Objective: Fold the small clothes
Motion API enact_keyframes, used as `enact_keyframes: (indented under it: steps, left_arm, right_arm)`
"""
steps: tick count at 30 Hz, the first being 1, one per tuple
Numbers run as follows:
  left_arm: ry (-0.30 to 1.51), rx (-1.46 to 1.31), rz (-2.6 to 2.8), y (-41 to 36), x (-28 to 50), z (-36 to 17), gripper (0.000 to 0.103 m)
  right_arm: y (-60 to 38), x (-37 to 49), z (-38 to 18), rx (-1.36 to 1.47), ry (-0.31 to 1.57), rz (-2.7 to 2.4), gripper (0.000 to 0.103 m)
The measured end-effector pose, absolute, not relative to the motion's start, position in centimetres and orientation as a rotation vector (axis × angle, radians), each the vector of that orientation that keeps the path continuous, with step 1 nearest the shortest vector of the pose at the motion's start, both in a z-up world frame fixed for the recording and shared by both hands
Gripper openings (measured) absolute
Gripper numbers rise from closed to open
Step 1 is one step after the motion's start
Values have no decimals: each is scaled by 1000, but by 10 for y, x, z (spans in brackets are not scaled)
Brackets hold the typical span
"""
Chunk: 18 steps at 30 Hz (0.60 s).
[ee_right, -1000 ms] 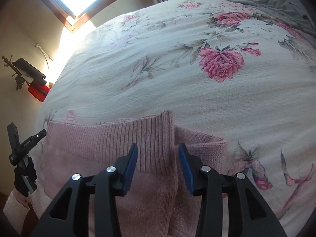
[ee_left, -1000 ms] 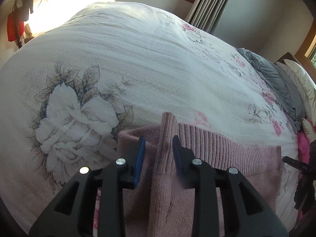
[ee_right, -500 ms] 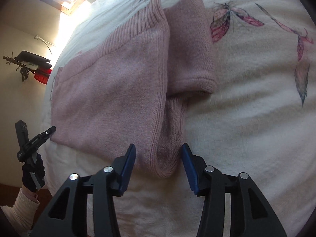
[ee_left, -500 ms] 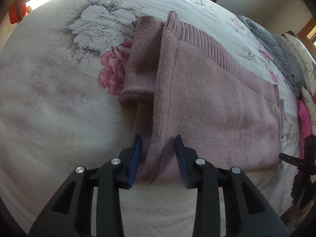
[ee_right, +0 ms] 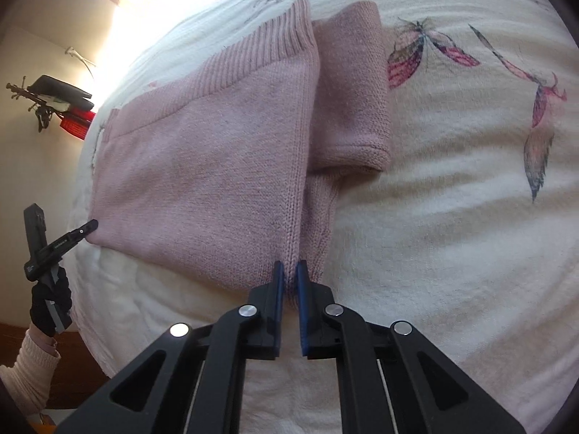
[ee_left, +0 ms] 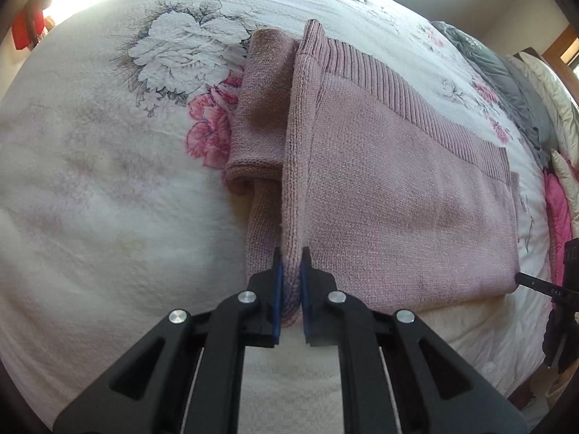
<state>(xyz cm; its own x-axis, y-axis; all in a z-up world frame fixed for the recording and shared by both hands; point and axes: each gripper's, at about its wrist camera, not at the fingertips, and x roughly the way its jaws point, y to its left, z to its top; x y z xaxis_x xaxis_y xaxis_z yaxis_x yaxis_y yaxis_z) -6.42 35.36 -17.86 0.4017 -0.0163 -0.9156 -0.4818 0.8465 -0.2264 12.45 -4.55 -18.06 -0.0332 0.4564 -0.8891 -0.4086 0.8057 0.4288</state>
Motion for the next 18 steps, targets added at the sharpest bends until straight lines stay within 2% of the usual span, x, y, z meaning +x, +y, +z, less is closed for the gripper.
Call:
enact_keyframes:
  steps: [9,10,11,13,15,18]
  left_arm:
    - [1149,-442,327,350,-59,-189,13]
    - [1152,-429,334,347,-58,-186,14]
    - [1156,-407,355,344,-57,-181,22]
    - [1135,-358,398,337,-54,-166,29]
    - [1079,-318,410,330,-54,-146,38]
    - [1007,-280,374,314,-43,-122,41]
  right_arm:
    - [-58,127,-205,103,1480,665,9]
    - [-59,128,-204,109,1481,665,13]
    - [-61,128,-202,121,1483,665,17]
    - [-66,129,-193,151,1474,653,32]
    - [-73,133,-180,222,1440,673,37]
    - [-81,144,-173,313,1426,678,48]
